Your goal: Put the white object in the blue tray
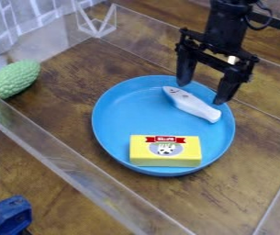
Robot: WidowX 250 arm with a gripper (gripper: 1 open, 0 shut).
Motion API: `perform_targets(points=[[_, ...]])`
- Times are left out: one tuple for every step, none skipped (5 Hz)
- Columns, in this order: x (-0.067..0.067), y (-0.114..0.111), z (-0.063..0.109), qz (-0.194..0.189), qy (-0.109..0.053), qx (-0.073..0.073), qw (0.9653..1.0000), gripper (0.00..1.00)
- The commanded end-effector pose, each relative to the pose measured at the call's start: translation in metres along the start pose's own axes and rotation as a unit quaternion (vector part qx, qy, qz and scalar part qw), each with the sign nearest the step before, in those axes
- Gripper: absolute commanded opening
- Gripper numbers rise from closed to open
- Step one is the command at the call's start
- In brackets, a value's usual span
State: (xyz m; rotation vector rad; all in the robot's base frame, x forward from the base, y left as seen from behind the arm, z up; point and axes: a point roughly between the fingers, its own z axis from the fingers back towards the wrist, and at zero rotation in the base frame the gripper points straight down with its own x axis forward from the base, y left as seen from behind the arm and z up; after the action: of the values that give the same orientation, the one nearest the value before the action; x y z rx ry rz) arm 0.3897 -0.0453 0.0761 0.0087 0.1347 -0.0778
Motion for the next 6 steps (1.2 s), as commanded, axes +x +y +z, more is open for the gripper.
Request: perform_targets(points=[[0.01, -0.016, 0.018, -0.021, -0.04, 0.003, 0.999, 1.0], [0.006, -0.019, 0.028, 0.016, -0.04, -0.001, 0.9991, 1.0], [0.003, -0.021, 0.043, 0.06, -0.045, -0.004, 0.9972, 1.0], [0.0, -0.014, 0.046, 0.063, -0.047, -0.007, 0.9969, 1.0], [-0.003, -0.009, 0.045, 0.065, -0.046, -0.01, 0.9968, 1.0], [-0.001, -0.003, 0.043, 0.037, -0.04, -0.005, 0.9985, 1.0]])
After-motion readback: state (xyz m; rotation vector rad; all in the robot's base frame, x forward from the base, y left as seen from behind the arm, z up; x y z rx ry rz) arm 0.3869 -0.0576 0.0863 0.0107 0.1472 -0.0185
